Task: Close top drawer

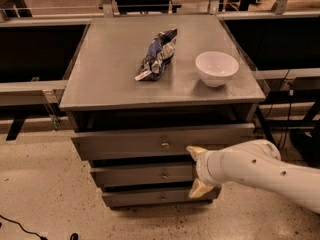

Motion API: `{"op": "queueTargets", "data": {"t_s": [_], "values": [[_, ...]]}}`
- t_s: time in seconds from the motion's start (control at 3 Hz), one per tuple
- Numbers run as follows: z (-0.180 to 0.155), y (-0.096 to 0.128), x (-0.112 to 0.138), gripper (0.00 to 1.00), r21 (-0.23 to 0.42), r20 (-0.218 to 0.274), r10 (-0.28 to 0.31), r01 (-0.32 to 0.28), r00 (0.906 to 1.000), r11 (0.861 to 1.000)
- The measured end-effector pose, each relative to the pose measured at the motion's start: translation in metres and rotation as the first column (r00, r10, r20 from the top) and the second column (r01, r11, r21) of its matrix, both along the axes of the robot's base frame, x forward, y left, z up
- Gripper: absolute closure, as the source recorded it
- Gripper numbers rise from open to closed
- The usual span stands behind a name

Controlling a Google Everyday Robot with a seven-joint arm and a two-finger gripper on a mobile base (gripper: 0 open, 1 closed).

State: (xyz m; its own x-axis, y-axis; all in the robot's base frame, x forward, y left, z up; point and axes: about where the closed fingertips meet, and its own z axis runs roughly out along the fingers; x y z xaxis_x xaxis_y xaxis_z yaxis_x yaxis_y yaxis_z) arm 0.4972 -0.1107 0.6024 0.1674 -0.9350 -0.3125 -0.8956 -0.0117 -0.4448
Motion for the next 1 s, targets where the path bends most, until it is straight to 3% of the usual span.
{"op": "queueTargets", "data": {"t_s": [0.33,0.67,1.0], "values": [[-0.016,0.004,0.022,0.41,0.095,-0.088,0.040,-0.032,0.9954,0.995],[-0.020,0.004,0.055,0.40,0.158,-0.111,0.059,-0.041,0.9920,0.987],[-0.014,0.003,0.063,0.17,0.167,-0.100,0.054,-0.037,0.9935,0.985]]}}
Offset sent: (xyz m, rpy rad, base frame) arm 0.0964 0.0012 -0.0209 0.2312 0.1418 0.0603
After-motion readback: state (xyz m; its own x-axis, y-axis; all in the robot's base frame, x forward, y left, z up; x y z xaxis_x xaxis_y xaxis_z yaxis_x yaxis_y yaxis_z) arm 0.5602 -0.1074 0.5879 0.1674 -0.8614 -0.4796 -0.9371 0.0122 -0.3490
